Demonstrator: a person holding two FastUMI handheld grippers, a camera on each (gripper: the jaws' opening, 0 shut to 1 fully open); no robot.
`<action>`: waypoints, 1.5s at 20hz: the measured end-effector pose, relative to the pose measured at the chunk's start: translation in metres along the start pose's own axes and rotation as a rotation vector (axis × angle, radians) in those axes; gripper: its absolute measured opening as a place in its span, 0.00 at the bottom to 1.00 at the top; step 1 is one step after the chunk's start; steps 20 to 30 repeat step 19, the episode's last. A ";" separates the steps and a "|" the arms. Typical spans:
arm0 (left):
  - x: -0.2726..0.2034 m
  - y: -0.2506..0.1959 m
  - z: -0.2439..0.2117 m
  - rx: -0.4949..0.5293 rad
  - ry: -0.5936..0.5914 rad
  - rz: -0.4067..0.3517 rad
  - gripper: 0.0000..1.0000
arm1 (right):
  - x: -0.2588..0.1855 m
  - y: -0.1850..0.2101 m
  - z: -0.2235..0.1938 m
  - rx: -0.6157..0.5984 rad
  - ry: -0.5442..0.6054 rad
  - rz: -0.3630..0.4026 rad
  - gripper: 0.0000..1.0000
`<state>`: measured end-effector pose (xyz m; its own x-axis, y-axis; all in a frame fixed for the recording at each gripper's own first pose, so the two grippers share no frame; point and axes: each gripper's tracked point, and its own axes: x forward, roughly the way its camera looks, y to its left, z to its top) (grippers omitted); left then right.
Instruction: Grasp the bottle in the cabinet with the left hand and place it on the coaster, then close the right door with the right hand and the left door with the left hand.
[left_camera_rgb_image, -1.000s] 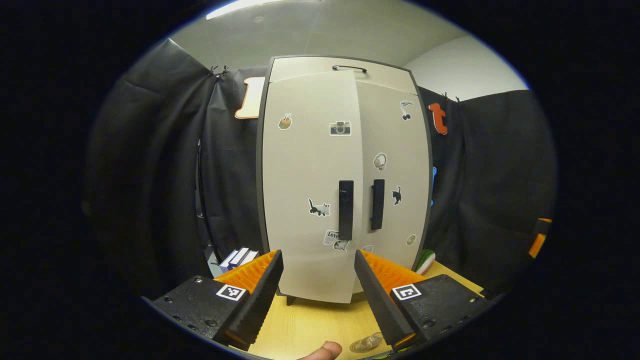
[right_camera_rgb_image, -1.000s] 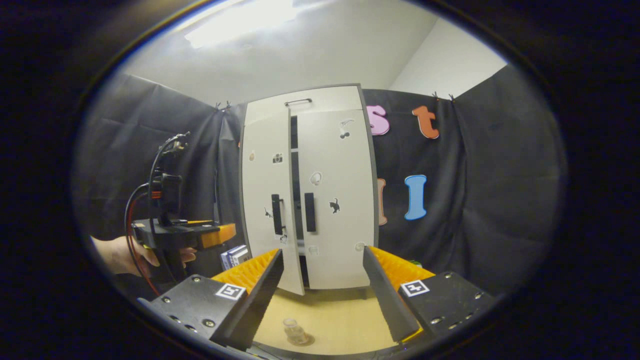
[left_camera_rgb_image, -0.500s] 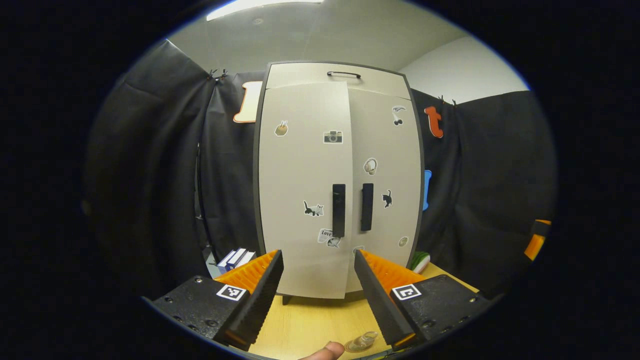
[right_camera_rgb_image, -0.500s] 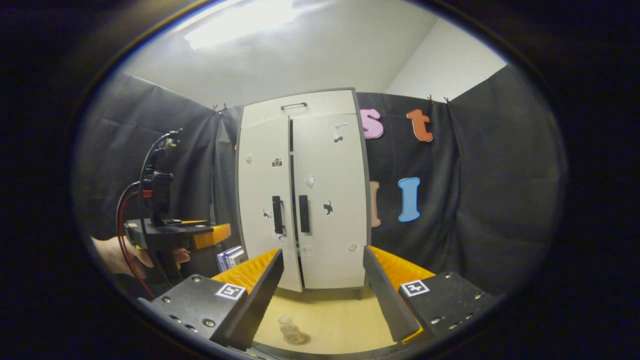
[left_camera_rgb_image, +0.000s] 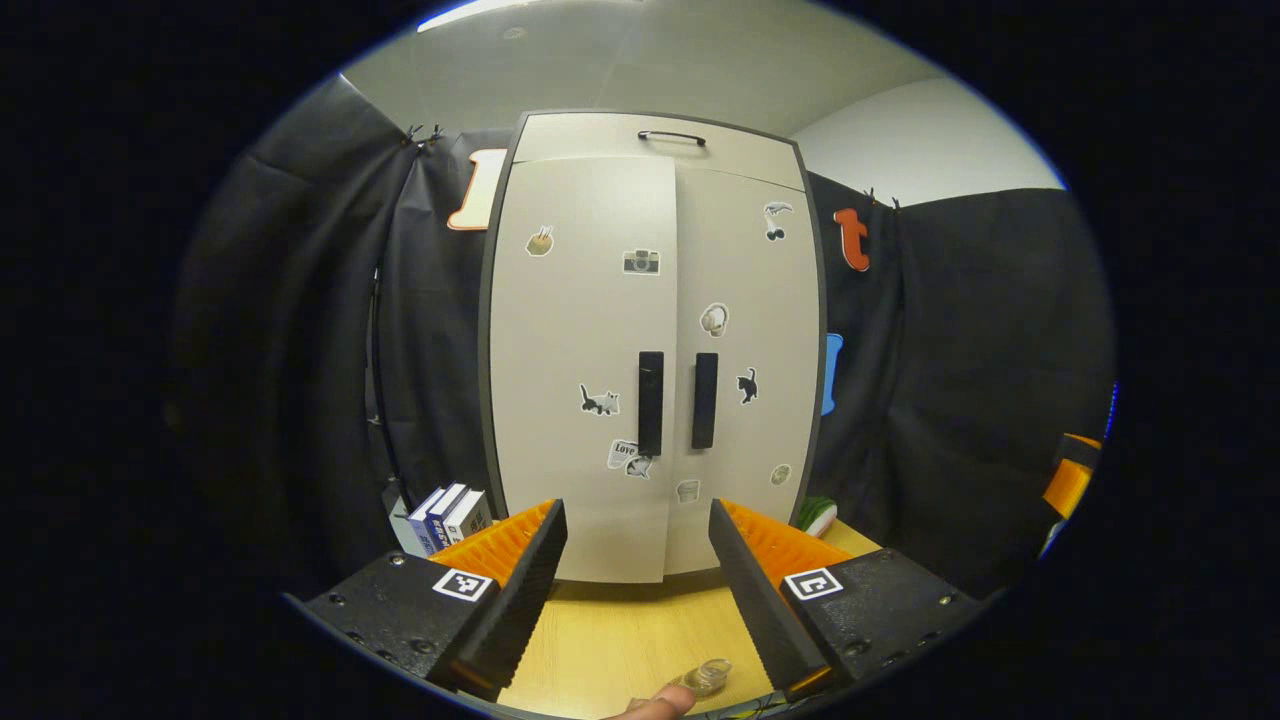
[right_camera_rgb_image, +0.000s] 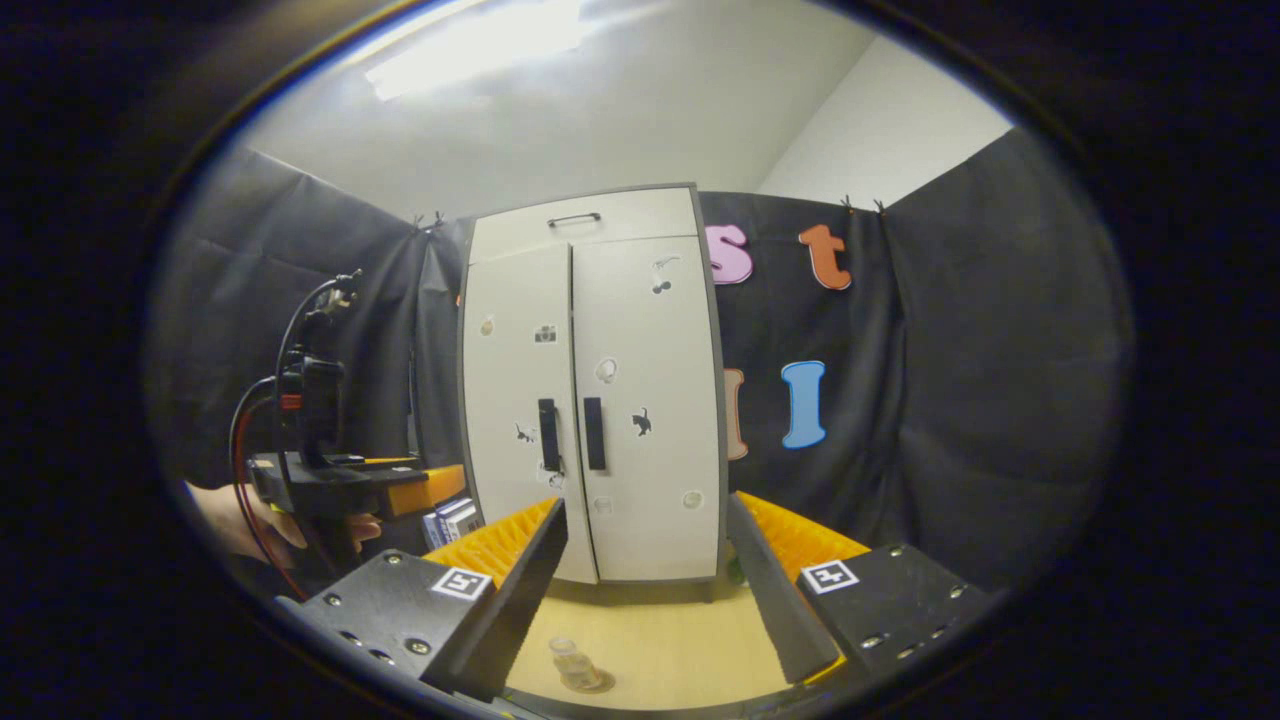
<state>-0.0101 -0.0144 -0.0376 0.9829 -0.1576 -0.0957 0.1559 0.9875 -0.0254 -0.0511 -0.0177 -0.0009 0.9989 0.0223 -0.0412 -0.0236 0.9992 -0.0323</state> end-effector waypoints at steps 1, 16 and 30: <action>0.001 0.000 -0.001 0.003 0.002 -0.001 0.90 | 0.000 0.001 0.000 -0.001 0.000 0.005 0.97; -0.008 0.003 -0.011 0.031 0.023 0.000 0.91 | -0.004 0.016 -0.003 -0.014 -0.002 0.035 0.97; -0.010 0.005 -0.013 0.043 0.031 0.000 0.91 | -0.004 0.017 -0.001 -0.029 -0.007 0.035 0.97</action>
